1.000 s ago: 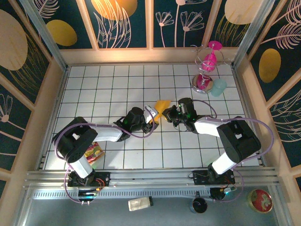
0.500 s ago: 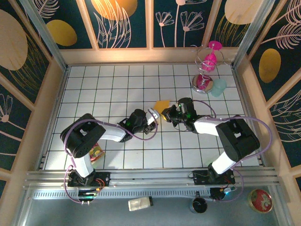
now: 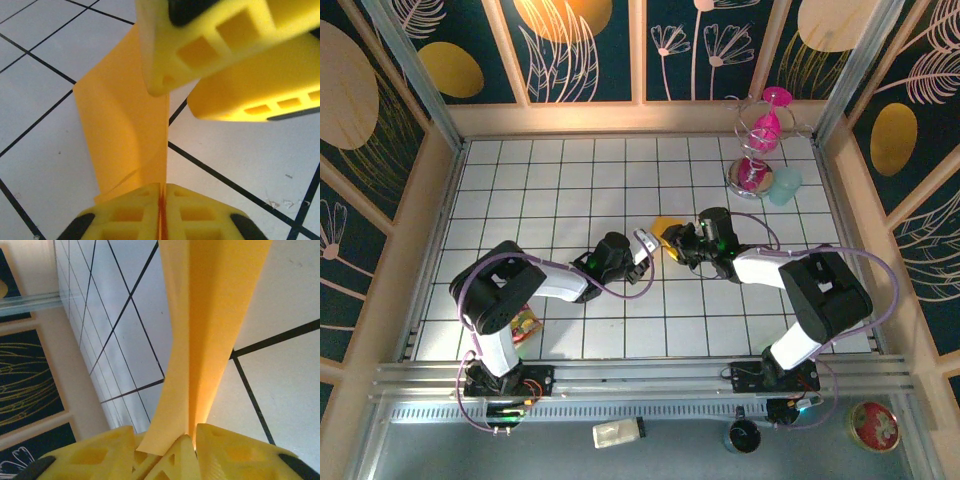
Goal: Fold a paper plane with a square sheet of paper (pick it up from the middle)
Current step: Fold the wing for the fifth time at the center of the table.
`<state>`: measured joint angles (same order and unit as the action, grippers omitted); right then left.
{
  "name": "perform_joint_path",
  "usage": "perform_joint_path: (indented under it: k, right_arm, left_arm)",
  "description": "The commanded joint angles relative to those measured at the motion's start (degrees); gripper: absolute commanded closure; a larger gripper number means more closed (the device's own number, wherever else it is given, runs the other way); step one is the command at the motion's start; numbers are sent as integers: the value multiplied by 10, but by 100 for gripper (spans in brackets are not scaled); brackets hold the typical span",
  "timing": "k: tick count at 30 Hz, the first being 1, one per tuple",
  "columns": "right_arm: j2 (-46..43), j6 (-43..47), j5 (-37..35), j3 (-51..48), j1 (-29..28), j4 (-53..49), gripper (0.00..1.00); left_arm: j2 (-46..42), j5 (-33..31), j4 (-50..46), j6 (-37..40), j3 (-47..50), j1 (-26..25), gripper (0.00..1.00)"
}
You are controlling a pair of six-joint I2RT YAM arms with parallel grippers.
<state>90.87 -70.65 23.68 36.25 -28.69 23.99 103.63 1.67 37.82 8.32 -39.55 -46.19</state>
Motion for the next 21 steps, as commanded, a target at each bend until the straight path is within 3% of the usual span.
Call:
perform_joint_path:
  k: [1,4,9,15,21]
  right_arm:
    - [-34,31,-30,-3,16,-35,52]
    - [-59,63,-60,-2,31,-73,47]
    - [-87,110,-94,-5,54,-111,46]
    - [-84,215,-82,7,60,-118,44]
    - [-66,288,-53,0,62,-99,39]
  left_arm:
    - [12,27,29,-24,8,-3,94]
    - [13,45,32,-56,8,-2,99]
    - [7,65,12,-123,-4,0,100]
    - [16,142,-60,-220,-47,12,100]
    - [26,221,-64,-332,-62,30,100]
